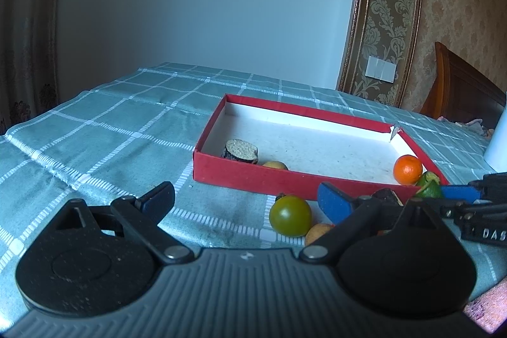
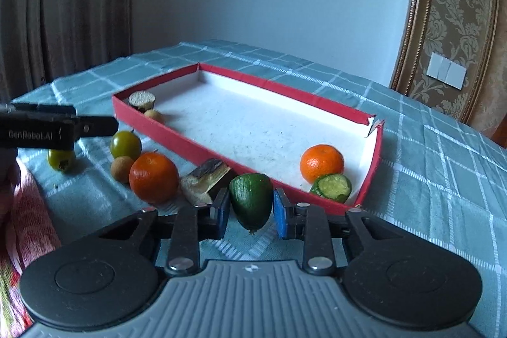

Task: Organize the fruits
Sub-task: 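Carry the avocado into the tray and open the right gripper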

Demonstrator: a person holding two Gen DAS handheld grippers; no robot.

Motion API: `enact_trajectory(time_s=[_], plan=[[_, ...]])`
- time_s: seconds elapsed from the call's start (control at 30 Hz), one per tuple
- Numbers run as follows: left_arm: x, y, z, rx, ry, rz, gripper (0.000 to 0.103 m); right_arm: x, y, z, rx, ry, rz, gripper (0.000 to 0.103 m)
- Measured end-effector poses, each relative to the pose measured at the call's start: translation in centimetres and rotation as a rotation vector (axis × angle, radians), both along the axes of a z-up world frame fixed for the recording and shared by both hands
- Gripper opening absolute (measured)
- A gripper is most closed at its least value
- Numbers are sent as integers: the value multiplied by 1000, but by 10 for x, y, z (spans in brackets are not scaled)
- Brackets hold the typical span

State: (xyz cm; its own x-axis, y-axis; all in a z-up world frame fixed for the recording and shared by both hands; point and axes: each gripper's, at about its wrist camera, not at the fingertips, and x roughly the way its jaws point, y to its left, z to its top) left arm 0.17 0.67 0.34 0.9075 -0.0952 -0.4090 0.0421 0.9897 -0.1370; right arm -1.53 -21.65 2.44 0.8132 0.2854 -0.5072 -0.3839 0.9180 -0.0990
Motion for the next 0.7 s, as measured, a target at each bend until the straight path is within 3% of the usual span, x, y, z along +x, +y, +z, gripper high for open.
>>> enact_trajectory(time_s=[0.2, 0.57, 0.67, 0.7], plan=[[0, 1, 0, -3, 3, 4, 96, 19, -6, 16, 74, -49, -112, 28], [1, 0, 0, -5, 9, -2, 96, 45, -1, -5, 13, -48, -160, 28], [1, 0, 0, -4, 12, -2, 96, 41, -5, -3, 30, -42, -166, 31], [1, -1, 0, -3, 11, -1, 96, 38, -6, -2, 37, -45, -166, 37]])
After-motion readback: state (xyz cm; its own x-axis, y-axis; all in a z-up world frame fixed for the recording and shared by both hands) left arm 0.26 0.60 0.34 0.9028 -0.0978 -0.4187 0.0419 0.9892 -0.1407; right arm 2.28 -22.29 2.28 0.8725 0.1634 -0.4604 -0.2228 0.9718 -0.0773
